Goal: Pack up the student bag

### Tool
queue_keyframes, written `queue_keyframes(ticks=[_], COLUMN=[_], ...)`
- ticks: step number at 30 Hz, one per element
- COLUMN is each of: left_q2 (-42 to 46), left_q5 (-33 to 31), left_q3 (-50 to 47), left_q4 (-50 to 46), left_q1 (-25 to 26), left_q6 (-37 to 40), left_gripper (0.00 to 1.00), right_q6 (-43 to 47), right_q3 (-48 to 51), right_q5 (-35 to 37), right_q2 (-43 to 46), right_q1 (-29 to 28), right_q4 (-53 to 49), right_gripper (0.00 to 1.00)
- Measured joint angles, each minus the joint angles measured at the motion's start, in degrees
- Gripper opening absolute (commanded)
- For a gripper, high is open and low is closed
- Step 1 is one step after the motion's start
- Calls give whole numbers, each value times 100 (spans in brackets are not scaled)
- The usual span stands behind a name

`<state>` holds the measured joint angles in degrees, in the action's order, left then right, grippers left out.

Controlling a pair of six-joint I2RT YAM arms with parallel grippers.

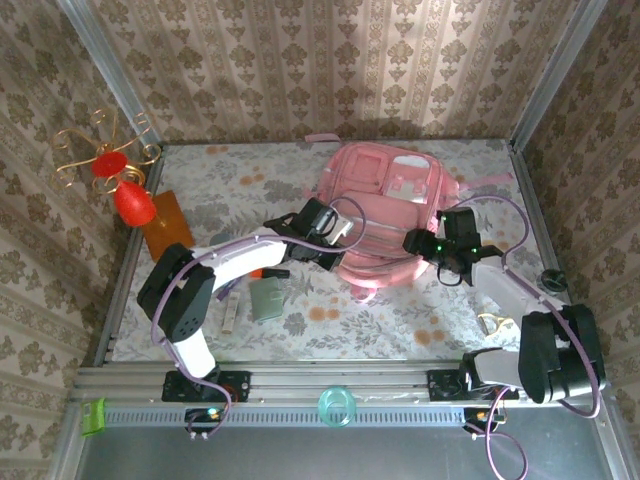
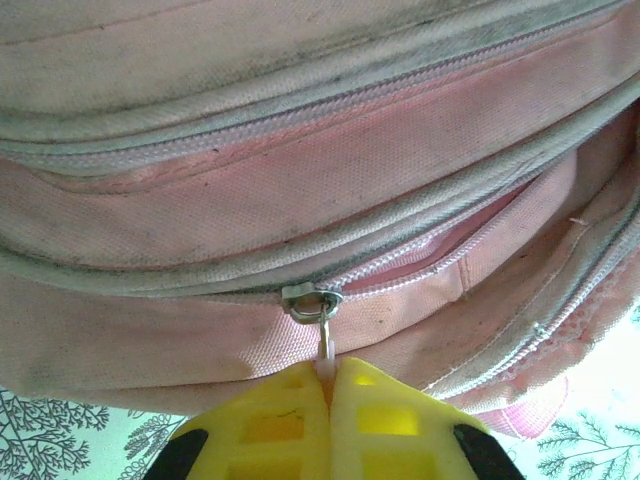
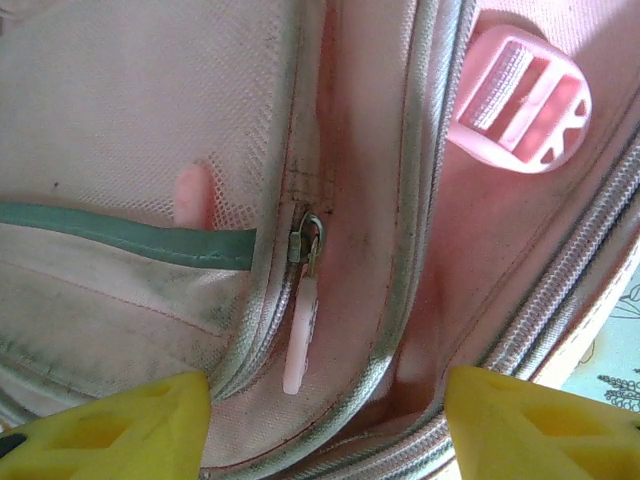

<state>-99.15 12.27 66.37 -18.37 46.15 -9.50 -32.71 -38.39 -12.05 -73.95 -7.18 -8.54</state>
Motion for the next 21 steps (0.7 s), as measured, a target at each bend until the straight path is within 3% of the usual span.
queue_keyframes(ticks=[2,6,8,17,21], left_q2=[0,7,31,105,140], left_q5=[-20,-74,-125,-826,-1180], left_q3=[0,-44,-96,-120,-164], left_q4=[2,39,46,-149,-378], left_q1=[33,81,85,83,-46], left_q6=[-13,-59,-59,229,380], left_gripper=[0,0,0,0,0], right_q6=[-55,-155,-190,105,286], right_q3=[0,55,153,323,184], right_q5=[-44,-151,-144,358,879], right_q2=[-179,-560,-595,-28,85], right_q1=[0,13,66,195,505], right_q4=[166,553,710,614,487], right_gripper=[56,13,0,0,0])
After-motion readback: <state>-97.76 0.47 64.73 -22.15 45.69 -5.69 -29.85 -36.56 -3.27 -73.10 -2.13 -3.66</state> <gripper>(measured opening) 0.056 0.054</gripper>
